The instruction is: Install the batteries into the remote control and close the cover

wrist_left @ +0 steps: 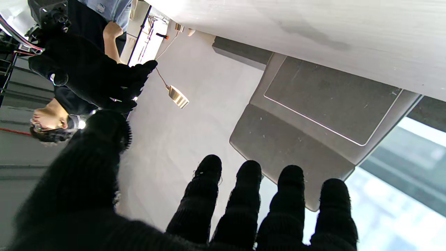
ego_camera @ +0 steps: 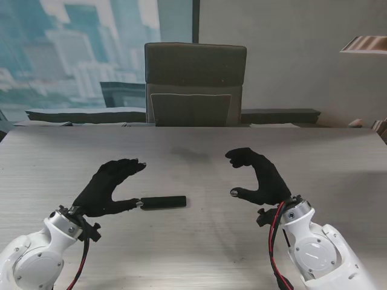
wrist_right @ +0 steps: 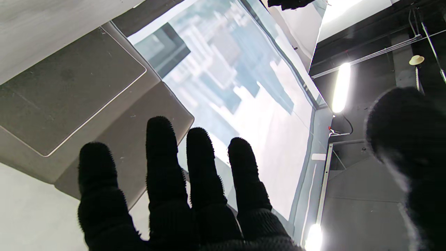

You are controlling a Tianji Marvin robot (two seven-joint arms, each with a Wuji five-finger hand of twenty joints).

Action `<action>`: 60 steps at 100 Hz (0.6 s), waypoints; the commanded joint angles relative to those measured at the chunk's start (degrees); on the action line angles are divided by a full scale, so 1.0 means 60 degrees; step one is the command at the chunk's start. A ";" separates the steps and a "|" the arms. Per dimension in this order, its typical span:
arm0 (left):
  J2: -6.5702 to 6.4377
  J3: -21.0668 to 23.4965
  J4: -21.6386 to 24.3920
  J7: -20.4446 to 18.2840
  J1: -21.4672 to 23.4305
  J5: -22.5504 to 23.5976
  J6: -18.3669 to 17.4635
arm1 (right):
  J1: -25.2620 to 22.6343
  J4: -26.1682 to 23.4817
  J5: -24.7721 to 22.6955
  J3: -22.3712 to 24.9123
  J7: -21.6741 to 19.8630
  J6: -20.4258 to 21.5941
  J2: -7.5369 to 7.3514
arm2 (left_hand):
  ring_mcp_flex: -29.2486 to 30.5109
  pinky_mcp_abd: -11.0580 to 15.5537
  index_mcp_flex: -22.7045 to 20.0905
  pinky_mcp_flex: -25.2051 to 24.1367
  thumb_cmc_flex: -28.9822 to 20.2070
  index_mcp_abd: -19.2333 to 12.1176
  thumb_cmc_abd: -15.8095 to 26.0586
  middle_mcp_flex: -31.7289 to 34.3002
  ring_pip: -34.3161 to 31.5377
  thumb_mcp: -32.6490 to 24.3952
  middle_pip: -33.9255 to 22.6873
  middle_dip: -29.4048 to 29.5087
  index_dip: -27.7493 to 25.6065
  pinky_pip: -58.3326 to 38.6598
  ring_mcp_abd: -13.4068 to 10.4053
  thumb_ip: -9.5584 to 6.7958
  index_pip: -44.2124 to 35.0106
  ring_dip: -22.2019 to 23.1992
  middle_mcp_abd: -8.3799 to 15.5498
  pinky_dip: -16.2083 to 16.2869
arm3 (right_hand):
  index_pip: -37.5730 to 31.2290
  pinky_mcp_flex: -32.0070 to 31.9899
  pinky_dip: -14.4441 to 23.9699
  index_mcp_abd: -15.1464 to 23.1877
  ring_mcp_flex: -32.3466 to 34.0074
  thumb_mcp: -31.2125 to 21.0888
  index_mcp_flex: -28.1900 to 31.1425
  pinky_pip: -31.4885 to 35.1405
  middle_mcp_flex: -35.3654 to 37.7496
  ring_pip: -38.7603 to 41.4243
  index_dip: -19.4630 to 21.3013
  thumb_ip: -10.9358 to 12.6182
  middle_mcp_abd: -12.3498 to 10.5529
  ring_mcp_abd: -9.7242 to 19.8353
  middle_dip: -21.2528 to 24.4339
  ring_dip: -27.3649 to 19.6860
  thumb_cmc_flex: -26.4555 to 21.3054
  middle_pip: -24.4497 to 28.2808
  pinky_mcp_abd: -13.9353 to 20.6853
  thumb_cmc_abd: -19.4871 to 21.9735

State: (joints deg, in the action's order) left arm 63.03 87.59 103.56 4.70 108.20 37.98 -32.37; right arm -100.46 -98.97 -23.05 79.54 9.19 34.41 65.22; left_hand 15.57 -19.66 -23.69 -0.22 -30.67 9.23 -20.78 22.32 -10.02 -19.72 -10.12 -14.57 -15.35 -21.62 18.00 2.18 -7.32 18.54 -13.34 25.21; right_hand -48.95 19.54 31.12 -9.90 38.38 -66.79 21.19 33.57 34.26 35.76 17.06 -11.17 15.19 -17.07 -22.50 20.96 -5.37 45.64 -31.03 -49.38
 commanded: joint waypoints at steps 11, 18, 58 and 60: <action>-0.0035 -0.0032 0.0019 -0.0255 -0.0009 -0.0032 0.0039 | -0.0137 -0.0134 -0.0018 0.0014 -0.0077 0.0099 0.0042 | 0.0082 -0.0131 -0.0188 -0.0038 0.0102 0.0023 0.0187 0.0079 -0.0007 -0.0080 -0.0048 0.0104 0.0074 0.0094 0.0067 -0.0237 0.0002 -0.0006 -0.0119 0.0160 | 0.0093 -0.0002 0.0226 0.0159 0.0077 0.0016 0.0161 -0.0210 0.0059 0.0093 0.0048 -0.0144 0.0093 0.0028 0.0005 0.0133 -0.0058 -0.0027 -0.0147 0.0096; -0.0026 -0.0030 0.0006 -0.0199 -0.0021 -0.0002 -0.0003 | -0.0115 -0.0106 -0.0017 0.0004 -0.0085 0.0109 0.0040 | 0.0095 -0.0138 -0.0200 -0.0032 0.0093 0.0040 0.0179 0.0092 -0.0011 -0.0078 -0.0046 0.0105 0.0073 0.0092 0.0075 -0.0240 -0.0001 -0.0005 -0.0118 0.0160 | 0.0099 -0.0005 0.0236 0.0157 0.0070 0.0028 0.0167 -0.0221 0.0057 0.0088 0.0048 -0.0141 0.0103 0.0013 0.0008 0.0131 -0.0068 -0.0036 -0.0149 0.0109; -0.0053 -0.0124 -0.0150 -0.0396 -0.0257 -0.0226 -0.0045 | -0.0308 -0.0222 -0.0181 0.0093 0.0068 0.0079 0.0061 | 0.0094 -0.0129 -0.0218 -0.0028 0.0084 0.0058 0.0196 0.0109 -0.0013 -0.0080 -0.0054 0.0100 0.0075 0.0092 0.0076 -0.0247 -0.0003 -0.0006 -0.0111 0.0158 | 0.0118 -0.0013 0.0300 0.0161 0.0079 0.0088 0.0239 -0.0264 0.0098 0.0089 0.0050 -0.0123 0.0123 -0.0013 0.0012 0.0129 -0.0078 -0.0046 -0.0178 0.0181; -0.0057 -0.0132 -0.0156 -0.0425 -0.0264 -0.0253 -0.0025 | -0.0310 -0.0225 -0.0159 0.0088 0.0054 0.0052 0.0059 | 0.0082 -0.0125 -0.0222 -0.0030 0.0081 0.0032 0.0197 0.0100 -0.0009 -0.0080 -0.0052 0.0102 0.0075 0.0093 0.0091 -0.0247 -0.0005 -0.0007 -0.0115 0.0157 | 0.0120 -0.0022 0.0300 0.0160 0.0075 0.0085 0.0240 -0.0269 0.0097 0.0087 0.0050 -0.0121 0.0125 -0.0022 0.0012 0.0128 -0.0090 -0.0048 -0.0173 0.0180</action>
State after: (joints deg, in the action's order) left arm 62.81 87.08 102.74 3.60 106.91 37.07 -32.79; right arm -101.78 -99.70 -24.68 80.19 10.26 34.68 65.36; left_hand 15.57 -19.68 -23.78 -0.22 -30.67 9.23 -20.78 22.74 -10.03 -19.73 -10.13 -14.57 -15.35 -21.62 18.00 2.18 -7.32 18.54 -13.34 25.22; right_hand -48.92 19.55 31.84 -9.82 38.39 -66.70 22.53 33.35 34.30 35.75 17.06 -11.17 15.22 -17.09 -22.50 20.97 -5.93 45.64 -31.08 -49.32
